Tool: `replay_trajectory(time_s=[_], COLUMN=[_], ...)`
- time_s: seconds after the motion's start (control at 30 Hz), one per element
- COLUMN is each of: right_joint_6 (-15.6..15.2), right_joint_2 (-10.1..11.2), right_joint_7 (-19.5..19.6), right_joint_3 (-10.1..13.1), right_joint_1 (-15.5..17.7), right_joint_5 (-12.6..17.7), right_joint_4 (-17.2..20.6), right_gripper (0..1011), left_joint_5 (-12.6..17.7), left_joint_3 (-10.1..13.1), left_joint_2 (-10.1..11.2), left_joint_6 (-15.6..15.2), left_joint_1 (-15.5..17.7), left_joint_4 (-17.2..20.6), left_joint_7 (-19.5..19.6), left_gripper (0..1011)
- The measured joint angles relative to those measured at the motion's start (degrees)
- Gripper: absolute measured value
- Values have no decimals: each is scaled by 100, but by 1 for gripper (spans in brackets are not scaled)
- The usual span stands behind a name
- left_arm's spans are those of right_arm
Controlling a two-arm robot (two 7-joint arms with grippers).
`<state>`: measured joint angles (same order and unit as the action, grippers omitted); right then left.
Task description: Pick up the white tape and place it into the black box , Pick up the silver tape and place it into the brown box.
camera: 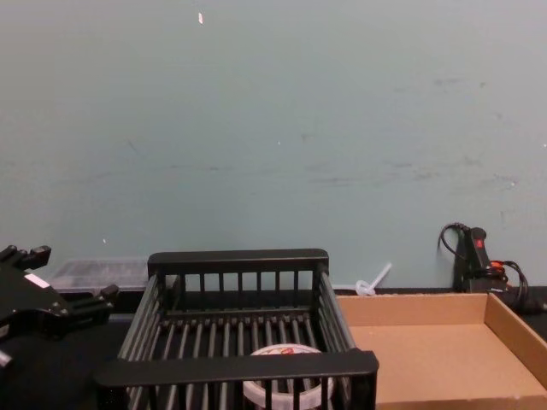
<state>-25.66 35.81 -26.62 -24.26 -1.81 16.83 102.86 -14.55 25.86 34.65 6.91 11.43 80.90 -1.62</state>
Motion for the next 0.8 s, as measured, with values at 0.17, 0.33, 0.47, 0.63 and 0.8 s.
replay_trajectory(time_s=[0.17,0.33,0.47,0.63,0.8], right_joint_6=[1,-11,-27,-47,-59], right_joint_2=[-70,-112,-140,-170,-220], right_joint_7=[42,59,70,71,75], right_joint_3=[-81,-124,-157,-179,-201], right_joint_1=[-115,-184,-237,-273,-308], right_joint_5=[-50,-86,-128,-161,-186], right_joint_4=[-159,-254,-317,-391,-480], right_gripper=[1002,1002,1002,1002,1002], left_joint_5=[0,0,0,0,0], left_joint_3=[0,0,0,0,0], left_joint_2=[0,0,0,0,0], left_joint_6=[0,0,0,0,0], left_joint_1=[0,0,0,0,0], left_joint_4=[0,0,0,0,-1], left_joint_7=[0,0,0,0,0], left_gripper=[1001,1001,1001,1001,1001])
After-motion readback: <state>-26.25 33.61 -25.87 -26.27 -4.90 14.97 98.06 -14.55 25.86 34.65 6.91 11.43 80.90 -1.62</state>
